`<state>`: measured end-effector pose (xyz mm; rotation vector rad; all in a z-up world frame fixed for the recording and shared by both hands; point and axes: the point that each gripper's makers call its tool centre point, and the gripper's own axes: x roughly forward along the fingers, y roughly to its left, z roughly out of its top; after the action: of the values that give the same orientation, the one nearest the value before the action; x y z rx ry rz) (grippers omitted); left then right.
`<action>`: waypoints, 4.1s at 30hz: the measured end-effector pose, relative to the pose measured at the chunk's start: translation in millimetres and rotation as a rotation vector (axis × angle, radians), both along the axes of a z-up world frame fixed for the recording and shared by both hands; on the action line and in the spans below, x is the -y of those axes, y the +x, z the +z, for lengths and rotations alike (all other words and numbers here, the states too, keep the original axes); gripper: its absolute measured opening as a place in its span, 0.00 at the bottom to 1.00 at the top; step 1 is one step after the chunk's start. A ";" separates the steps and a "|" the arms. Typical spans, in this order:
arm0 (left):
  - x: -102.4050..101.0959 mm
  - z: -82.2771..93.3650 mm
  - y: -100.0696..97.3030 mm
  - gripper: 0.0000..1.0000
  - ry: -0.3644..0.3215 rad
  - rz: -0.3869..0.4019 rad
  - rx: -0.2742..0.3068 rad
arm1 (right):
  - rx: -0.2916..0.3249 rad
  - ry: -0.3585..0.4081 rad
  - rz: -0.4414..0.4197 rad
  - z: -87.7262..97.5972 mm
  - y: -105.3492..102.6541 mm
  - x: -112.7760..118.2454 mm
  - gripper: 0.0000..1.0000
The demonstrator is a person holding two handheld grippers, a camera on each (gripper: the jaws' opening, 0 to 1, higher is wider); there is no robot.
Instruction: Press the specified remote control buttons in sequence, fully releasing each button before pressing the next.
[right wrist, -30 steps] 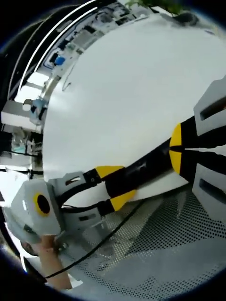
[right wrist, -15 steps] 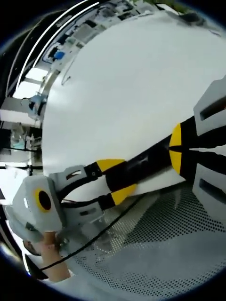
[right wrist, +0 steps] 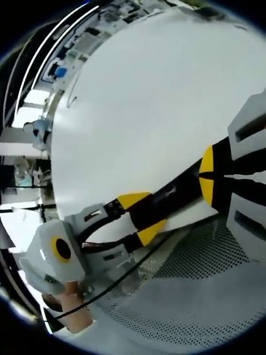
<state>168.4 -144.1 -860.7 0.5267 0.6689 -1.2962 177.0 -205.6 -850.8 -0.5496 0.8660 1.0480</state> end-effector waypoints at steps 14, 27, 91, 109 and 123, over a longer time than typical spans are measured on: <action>0.3 1.0 1.0 0.24 0.001 0.007 0.001 | -0.010 -0.062 -0.020 0.8 2.4 -0.6 0.00; 0.8 1.1 1.9 0.23 0.013 -0.001 -0.001 | -0.011 -0.044 -0.033 1.4 3.4 0.1 0.00; 2.4 1.4 0.4 0.23 -0.012 -0.053 -0.009 | 0.077 -0.282 0.504 -2.9 -3.6 -11.0 0.00; 1.9 0.9 -0.2 0.23 -0.008 -0.049 -0.015 | 0.082 -0.307 0.498 -3.6 -5.5 -9.3 0.00; 4.8 0.0 0.2 0.23 -0.009 -0.044 -0.009 | 0.078 -0.144 0.366 -0.5 -11.5 -11.0 0.00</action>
<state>168.6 -148.9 -860.7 0.5304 0.6621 -1.3430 165.5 -194.6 -851.3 -0.8886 0.7924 1.2908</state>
